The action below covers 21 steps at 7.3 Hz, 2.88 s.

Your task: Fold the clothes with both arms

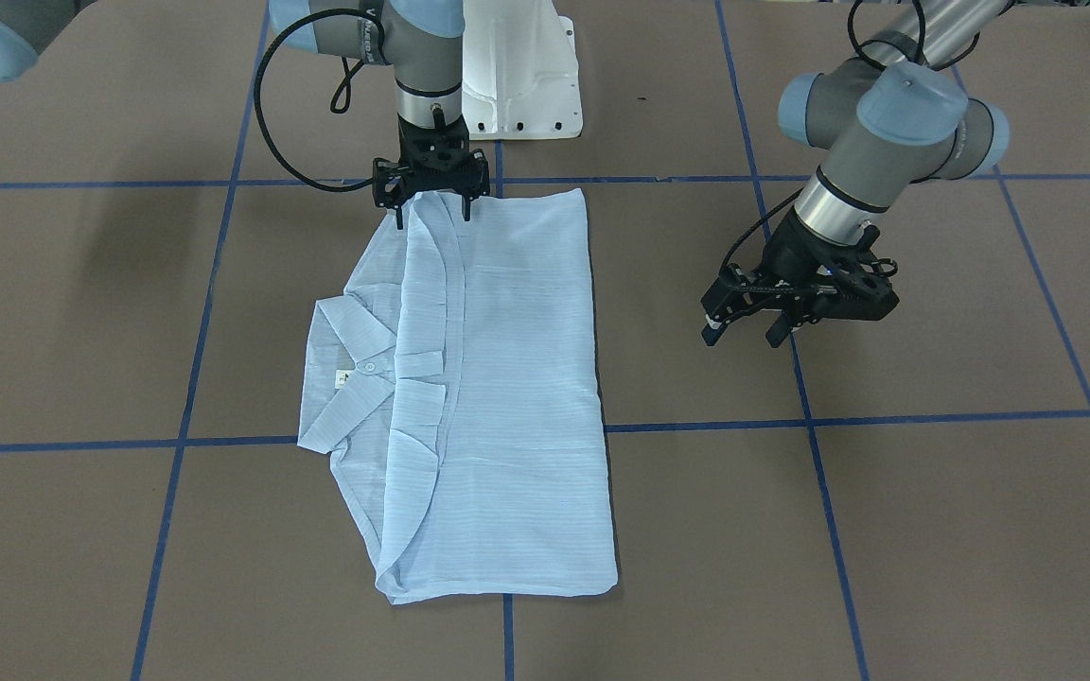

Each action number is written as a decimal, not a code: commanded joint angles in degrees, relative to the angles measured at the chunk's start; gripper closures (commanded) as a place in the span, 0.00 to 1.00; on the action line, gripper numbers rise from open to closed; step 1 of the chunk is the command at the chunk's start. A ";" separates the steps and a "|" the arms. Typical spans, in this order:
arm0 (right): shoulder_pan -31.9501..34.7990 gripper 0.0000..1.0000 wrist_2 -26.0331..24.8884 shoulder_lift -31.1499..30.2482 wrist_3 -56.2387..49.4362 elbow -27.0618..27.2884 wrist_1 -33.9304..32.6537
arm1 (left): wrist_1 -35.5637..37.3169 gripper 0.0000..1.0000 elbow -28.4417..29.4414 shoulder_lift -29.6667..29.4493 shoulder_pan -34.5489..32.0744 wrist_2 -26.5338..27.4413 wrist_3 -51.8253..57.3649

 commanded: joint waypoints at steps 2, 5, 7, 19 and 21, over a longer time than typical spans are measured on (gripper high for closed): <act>-1.28 0.00 -0.99 -0.41 -2.30 -1.33 -0.42 | -0.43 0.00 0.68 -0.43 0.42 -0.12 -0.19; -1.11 0.00 -0.99 -0.32 -5.19 -1.68 -1.12 | -0.44 0.00 0.77 -0.70 0.59 -0.12 -0.28; -0.23 0.00 -0.73 -1.01 -5.38 -1.68 -1.30 | -0.52 0.00 0.77 -1.14 0.94 -0.12 -0.28; 12.76 0.00 3.32 -5.37 -13.54 6.44 -3.85 | -0.52 0.00 2.78 -3.42 4.37 0.23 -0.90; 13.04 0.00 3.14 -1.64 -14.08 -0.94 3.83 | -0.61 0.00 4.37 -4.48 4.37 0.31 -0.90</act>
